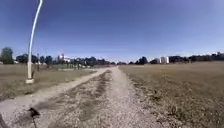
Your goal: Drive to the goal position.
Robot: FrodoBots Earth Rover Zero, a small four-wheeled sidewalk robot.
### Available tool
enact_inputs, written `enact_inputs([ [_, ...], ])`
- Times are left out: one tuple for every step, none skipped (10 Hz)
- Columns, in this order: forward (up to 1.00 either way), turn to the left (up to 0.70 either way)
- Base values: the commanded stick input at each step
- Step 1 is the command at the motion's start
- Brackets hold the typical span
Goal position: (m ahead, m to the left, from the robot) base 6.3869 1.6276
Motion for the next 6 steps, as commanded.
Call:
enact_inputs([
  [0.7,-0.05],
  [0.7,-0.23],
  [0.7,-0.13],
  [0.7,0.03],
  [0.7,0.03],
  [0.7,0.03],
])
